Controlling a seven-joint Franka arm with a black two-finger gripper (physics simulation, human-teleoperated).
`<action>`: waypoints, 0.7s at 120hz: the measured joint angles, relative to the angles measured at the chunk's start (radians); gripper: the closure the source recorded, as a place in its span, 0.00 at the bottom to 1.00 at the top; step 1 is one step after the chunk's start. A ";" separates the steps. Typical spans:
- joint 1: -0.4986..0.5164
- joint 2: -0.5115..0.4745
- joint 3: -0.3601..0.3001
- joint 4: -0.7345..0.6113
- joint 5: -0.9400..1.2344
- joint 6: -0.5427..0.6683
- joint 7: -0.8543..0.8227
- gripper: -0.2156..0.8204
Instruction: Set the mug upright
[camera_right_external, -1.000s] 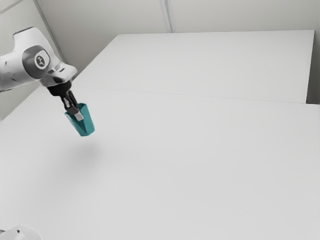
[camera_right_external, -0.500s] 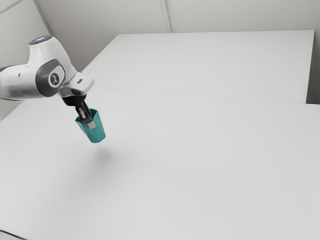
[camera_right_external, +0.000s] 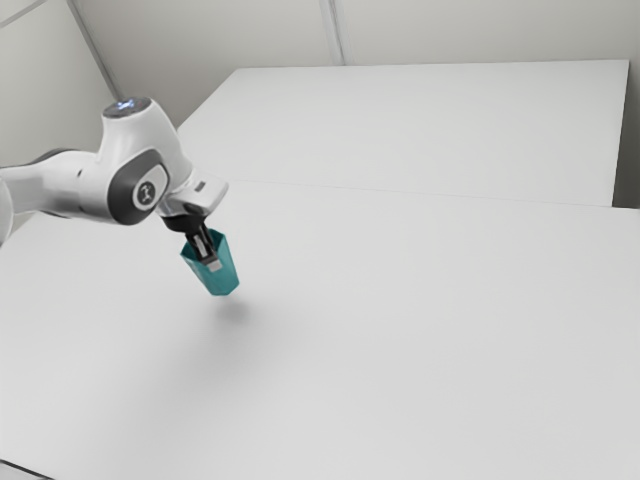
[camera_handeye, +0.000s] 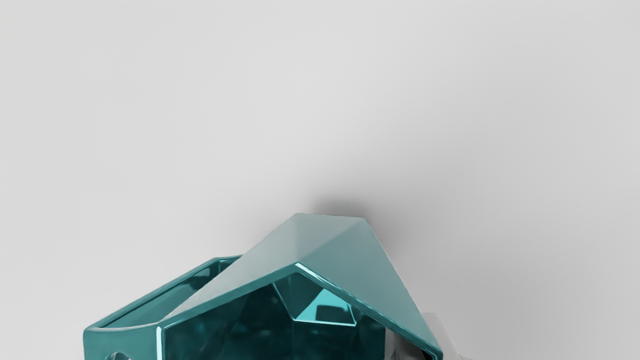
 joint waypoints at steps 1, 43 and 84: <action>-0.001 0.001 0.000 -0.001 0.001 0.003 -0.002 0.97; -0.031 0.001 -0.008 -0.031 0.044 0.024 -0.070 0.97; -0.064 0.019 -0.012 -0.054 0.087 0.002 -0.125 0.97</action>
